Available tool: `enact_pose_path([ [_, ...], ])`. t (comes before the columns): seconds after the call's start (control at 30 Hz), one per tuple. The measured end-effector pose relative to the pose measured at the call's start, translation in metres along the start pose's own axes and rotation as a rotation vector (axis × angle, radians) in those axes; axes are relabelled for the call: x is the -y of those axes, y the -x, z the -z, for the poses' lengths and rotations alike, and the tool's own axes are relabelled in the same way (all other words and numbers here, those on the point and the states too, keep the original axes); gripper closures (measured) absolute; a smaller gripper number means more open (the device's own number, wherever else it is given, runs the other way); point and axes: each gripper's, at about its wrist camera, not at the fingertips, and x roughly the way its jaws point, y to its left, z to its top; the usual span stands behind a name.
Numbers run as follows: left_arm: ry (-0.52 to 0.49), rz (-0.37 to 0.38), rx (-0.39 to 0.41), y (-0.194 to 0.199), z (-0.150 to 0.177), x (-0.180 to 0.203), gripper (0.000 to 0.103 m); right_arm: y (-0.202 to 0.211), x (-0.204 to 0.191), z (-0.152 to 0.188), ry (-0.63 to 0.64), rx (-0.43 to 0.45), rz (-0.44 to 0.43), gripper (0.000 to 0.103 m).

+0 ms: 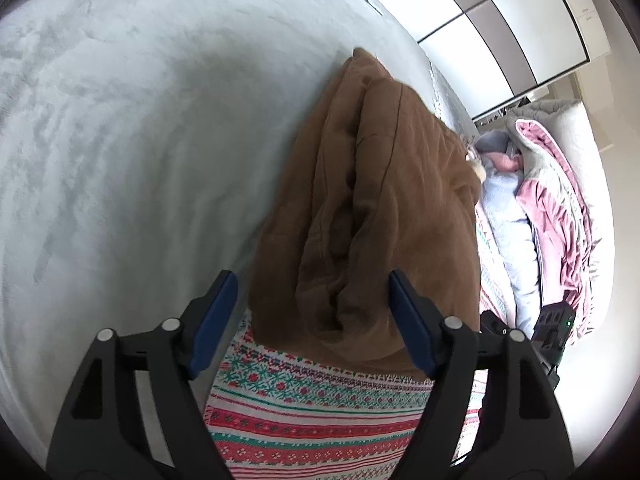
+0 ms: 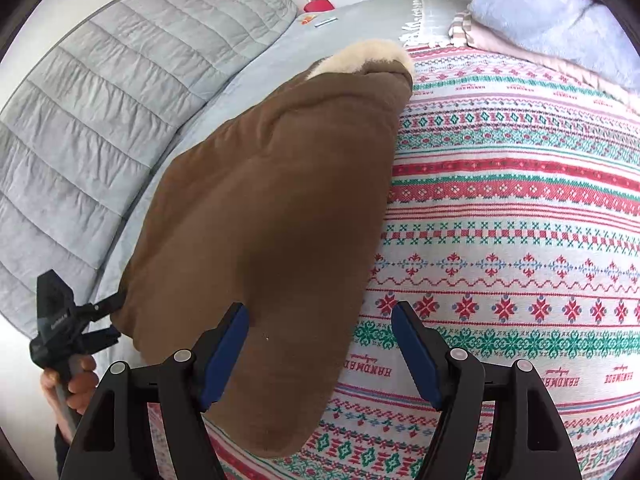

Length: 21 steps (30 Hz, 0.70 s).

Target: Fold large clothes

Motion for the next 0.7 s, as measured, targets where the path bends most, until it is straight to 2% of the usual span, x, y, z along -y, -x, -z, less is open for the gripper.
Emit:
enact_pose_path([
  [0.23,0.019,0.021,-0.01,-0.008,0.0,0.004,0.023,-0.01,0.009,-0.002,-0.044,0.007,-0.015,0.028],
  [0.37,0.056,0.065,-0.019,-0.018,0.001,0.001,0.021,-0.015,0.032,-0.005,-0.183,0.0,-0.12,0.028],
  [0.47,0.054,0.079,-0.014,-0.021,0.001,0.0,0.021,-0.02,0.051,-0.008,-0.274,0.014,-0.163,0.028],
  [0.5,0.047,0.073,-0.012,-0.021,0.0,0.001,0.022,-0.022,0.056,-0.009,-0.293,0.02,-0.172,0.028],
  [0.57,0.02,0.057,-0.003,-0.021,0.001,0.005,0.032,-0.025,0.064,-0.012,-0.33,0.032,-0.2,0.028],
  [0.7,-0.007,0.024,0.016,-0.023,0.003,0.012,0.039,-0.035,0.075,-0.023,-0.389,0.052,-0.269,0.028],
])
